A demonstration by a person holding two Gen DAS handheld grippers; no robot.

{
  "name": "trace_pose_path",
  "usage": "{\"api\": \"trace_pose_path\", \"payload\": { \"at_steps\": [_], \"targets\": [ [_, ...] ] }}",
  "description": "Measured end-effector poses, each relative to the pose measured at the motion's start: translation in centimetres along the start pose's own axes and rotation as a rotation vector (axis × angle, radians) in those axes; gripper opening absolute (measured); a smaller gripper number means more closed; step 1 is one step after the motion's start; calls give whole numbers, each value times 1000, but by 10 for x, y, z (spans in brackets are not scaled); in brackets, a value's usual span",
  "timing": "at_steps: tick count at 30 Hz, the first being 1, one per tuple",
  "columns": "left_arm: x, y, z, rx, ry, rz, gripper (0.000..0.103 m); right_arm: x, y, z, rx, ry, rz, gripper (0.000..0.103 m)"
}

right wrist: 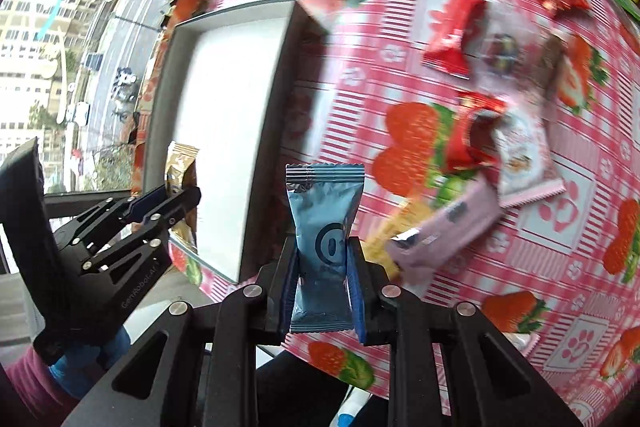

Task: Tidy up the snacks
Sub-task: 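Carry both bars into the white tray and open both tools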

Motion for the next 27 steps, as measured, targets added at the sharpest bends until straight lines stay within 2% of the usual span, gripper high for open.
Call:
{"api": "trace_pose_path", "payload": {
  "at_steps": [2, 6, 9, 12, 14, 15, 16, 18, 19, 20, 23, 27],
  "targets": [
    [-6, -19, 7, 11, -14, -40, 24, 8, -27, 12, 8, -19, -45, 24],
    [-16, -44, 23, 31, -44, -85, 24, 24, -56, 41, 4, -59, -100, 25],
    [-20, -52, 35, 40, -51, -89, 24, 34, -57, 55, -8, -90, -112, 25],
    [-23, -57, 45, 67, -54, -80, 26, 38, -54, 65, -57, -117, -140, 25],
    [-26, -59, 49, 73, -69, -80, 34, 38, -51, 67, -97, -128, -165, 26],
    [-27, -60, 48, 79, -70, -83, 45, 38, -52, 66, -109, -132, -175, 26],
    [-28, -60, 46, 83, -67, -88, 58, 36, -52, 67, -126, -135, -183, 31],
    [-29, -60, 38, 74, -43, -99, 73, 34, -50, 62, -177, -129, -198, 98],
    [-30, -59, 32, 67, -32, -102, 78, 29, -51, 58, -196, -107, -210, 103],
    [-30, -58, 28, 62, -25, -103, 79, 26, -45, 55, -217, -97, -224, 103],
    [-30, -53, 19, 44, -41, -106, 79, 22, -34, 34, -306, -77, -264, 103],
    [-29, -44, 7, 25, -60, -113, 79, 21, -25, 12, -364, -36, -287, 103]
  ]
}}
Point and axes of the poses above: each gripper's, at about its wrist camera, not at the fingertips, and z roughly the way its jaws point, y to its right, x to its top, the point moved 1 cm from there along z, roughly the way its jaws point, and after that the axes turned 3 degrees about -y, right-handed, at the moved point
